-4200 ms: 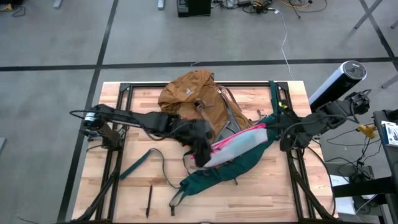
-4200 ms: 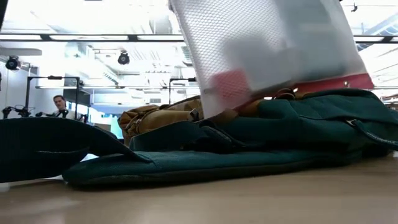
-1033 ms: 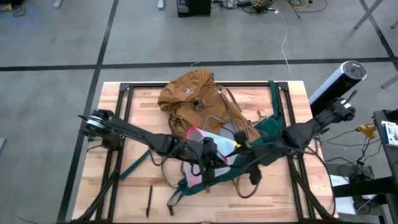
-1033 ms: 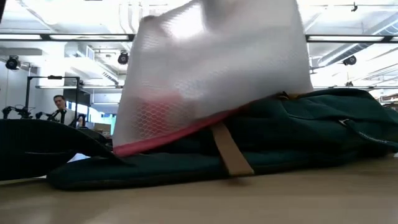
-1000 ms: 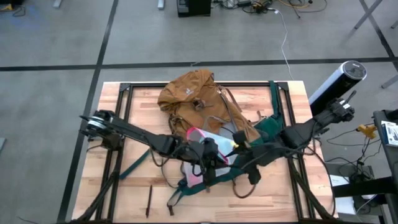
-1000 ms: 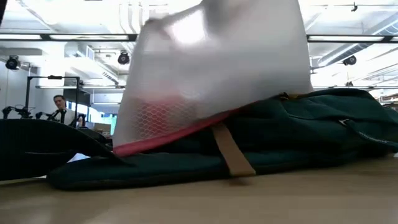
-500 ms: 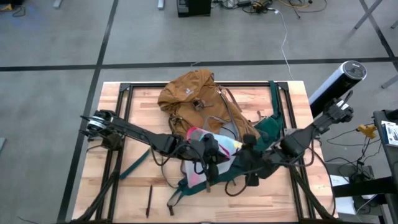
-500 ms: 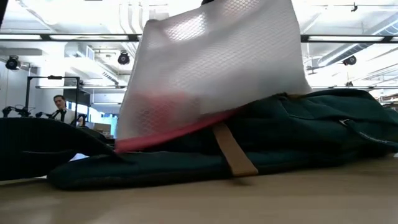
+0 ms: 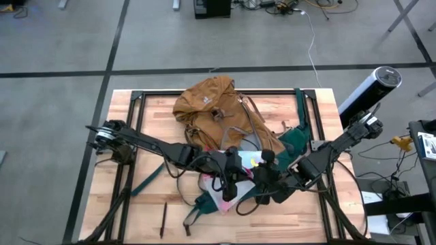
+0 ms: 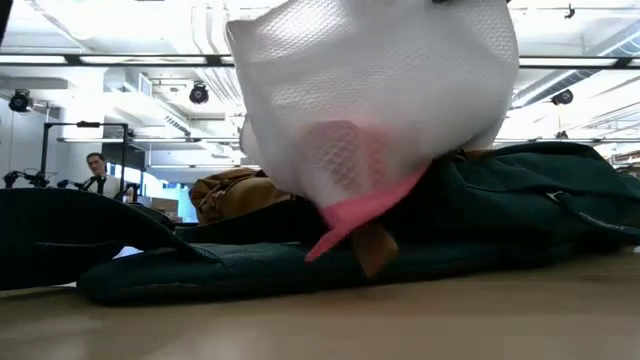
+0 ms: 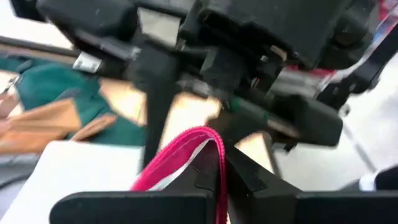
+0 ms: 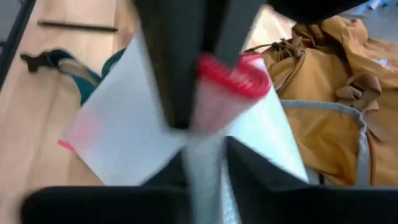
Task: Unpack backpack
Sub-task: Remove the calculator from the pink zip bag
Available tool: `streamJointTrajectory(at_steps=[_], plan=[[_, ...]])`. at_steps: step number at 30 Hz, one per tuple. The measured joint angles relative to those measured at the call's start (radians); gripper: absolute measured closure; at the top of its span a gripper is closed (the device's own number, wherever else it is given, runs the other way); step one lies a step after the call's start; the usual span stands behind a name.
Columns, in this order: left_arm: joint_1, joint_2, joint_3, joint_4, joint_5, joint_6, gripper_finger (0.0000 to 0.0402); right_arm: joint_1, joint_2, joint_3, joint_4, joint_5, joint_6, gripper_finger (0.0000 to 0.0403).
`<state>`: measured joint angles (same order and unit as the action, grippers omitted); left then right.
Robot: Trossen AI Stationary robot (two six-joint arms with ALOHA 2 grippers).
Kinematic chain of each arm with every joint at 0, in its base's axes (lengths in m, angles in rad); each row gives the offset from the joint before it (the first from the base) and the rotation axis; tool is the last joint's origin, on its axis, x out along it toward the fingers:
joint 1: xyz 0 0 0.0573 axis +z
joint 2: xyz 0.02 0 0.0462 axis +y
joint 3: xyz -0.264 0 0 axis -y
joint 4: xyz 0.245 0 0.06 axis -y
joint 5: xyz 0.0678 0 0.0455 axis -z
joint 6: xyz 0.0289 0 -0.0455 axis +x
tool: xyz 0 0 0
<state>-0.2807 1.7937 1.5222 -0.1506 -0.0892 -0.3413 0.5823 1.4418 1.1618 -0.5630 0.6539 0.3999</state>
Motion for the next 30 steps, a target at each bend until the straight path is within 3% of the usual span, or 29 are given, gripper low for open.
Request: streamJointTrajectory(at_steps=[1,7,13,19,26,30], plan=[[0.001,-0.006,0.013,-0.056,0.000,0.011,0.0401,0.001,0.000,0.000,-0.004,0.000,-0.017,0.0382],[0.002,-0.050,0.087,-0.368,0.003,0.049,0.0392,0.013,-0.043,0.005,-0.098,-0.023,-0.138,0.0400],[-0.001,-0.083,0.101,-0.546,0.009,0.060,0.0382,0.033,-0.120,0.005,-0.213,-0.061,-0.175,0.0402],[0.003,-0.080,0.059,-0.532,0.004,0.051,0.0380,0.043,-0.185,0.005,-0.268,-0.081,-0.188,0.0403],[-0.031,-0.024,0.051,-0.467,0.082,0.029,0.0384,0.019,-0.204,-0.011,-0.280,-0.049,-0.191,0.0403],[-0.063,0.035,0.050,-0.451,-0.032,0.084,0.0384,0.014,-0.196,-0.024,-0.276,-0.049,-0.192,0.0403]])
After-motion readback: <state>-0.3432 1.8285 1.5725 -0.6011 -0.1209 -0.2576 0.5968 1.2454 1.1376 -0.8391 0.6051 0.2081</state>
